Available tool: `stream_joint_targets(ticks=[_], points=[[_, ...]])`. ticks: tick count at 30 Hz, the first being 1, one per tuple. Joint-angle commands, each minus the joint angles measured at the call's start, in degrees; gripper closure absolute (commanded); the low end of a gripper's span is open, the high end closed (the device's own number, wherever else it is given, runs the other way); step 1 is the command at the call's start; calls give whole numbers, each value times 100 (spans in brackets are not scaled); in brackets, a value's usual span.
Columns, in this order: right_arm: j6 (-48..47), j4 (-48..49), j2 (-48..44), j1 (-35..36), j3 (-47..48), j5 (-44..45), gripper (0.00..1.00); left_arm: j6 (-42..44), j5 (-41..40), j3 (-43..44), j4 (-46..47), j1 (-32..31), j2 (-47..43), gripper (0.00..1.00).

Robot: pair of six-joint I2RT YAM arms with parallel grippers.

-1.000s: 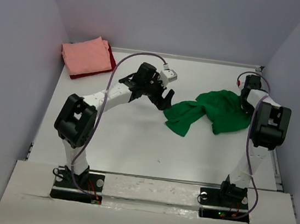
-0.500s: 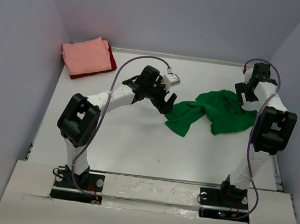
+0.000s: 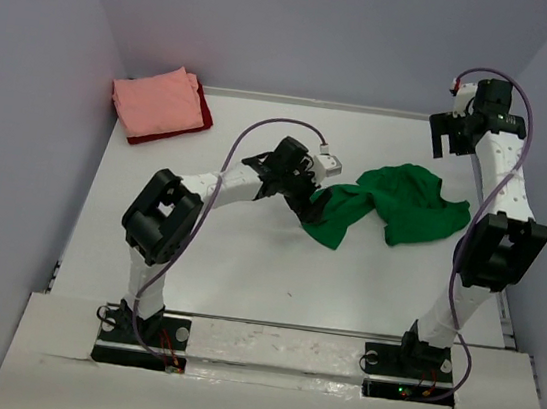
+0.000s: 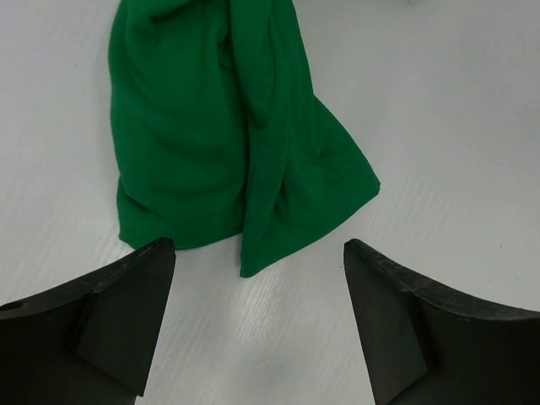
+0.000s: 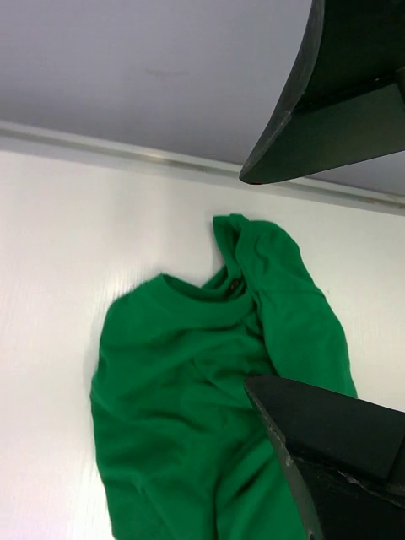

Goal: Fold and stack the t-shirts
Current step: Flatten out the tshirt

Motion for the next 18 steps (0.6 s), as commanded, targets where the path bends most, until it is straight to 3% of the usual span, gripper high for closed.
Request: stream_joint_targets(ticks=[1,7,18], points=[[189,-392,-275,151,308,-317,0,105,69,249,25,-112,118,11],[181,-436,-311,203,343,-370,0,141,69,135,7,-121,39,31],[198,-357,-451,256,123,-599,0,220,52,-85,-2,-156,56,28]])
